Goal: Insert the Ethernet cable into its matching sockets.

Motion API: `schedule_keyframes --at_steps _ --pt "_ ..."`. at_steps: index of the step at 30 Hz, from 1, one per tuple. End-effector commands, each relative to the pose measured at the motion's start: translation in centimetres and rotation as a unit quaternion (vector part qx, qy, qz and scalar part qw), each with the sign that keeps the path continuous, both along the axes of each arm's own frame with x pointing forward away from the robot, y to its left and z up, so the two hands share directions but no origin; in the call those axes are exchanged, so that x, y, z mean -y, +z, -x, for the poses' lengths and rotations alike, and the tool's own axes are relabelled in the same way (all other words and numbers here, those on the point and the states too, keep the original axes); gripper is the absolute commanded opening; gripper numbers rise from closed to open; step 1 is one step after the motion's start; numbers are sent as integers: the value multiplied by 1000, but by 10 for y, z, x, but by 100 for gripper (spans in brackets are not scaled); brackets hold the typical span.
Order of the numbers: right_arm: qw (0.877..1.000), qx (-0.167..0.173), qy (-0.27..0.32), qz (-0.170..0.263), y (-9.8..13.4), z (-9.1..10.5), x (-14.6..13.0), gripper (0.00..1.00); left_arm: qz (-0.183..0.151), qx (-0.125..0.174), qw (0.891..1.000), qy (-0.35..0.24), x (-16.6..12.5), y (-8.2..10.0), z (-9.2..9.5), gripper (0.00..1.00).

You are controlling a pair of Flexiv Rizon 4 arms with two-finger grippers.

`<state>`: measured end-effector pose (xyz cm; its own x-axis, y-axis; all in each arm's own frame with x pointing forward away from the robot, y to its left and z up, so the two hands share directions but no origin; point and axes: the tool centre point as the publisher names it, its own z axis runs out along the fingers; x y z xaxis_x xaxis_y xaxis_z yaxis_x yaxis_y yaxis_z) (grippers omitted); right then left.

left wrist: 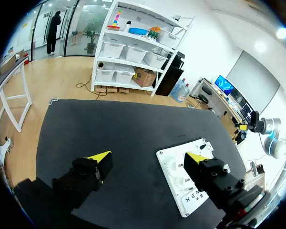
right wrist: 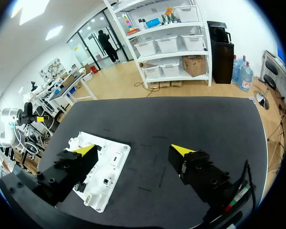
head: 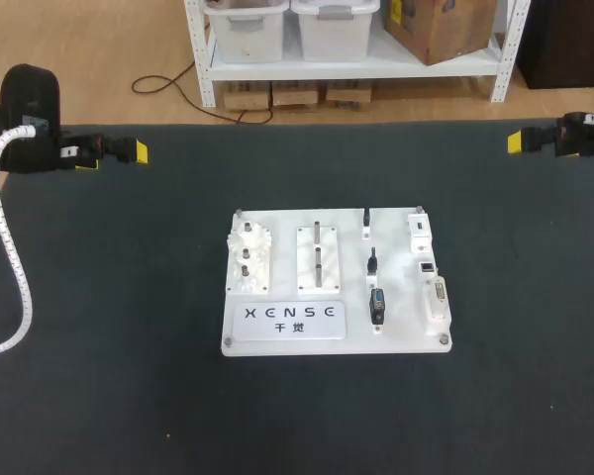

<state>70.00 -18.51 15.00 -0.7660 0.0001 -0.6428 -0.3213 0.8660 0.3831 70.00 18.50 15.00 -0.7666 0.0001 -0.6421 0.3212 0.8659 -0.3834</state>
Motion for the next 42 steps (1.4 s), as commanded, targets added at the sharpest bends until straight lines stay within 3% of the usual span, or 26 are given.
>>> schedule_keyframes --at_steps 1,14,19,22,25,26,28,33,38,42 --pt "1000 0 0 0 0 0 0 100 0 0 1000 0 0 0 0 100" --pt "1000 0 0 0 0 0 0 100 0 0 1000 0 0 0 0 100" --pt "1000 0 0 0 0 0 0 100 36 73 995 -60 2 4 0 100" --pt "1000 0 0 0 0 0 0 100 51 129 983 -121 7 8 2 100" --pt "1000 0 0 0 0 0 0 100 53 210 952 -217 18 14 9 100" --pt "1000 0 0 0 0 0 0 100 57 235 937 -252 22 15 12 100" --pt "1000 0 0 0 0 0 0 100 72 266 910 -308 29 16 18 100" --pt "1000 0 0 0 0 0 0 100 103 285 867 -396 51 16 24 100" --pt "1000 0 0 0 0 0 0 100 102 330 800 -490 74 14 42 100" --pt "1000 0 0 0 0 0 0 100 103 337 775 -524 89 8 50 100"
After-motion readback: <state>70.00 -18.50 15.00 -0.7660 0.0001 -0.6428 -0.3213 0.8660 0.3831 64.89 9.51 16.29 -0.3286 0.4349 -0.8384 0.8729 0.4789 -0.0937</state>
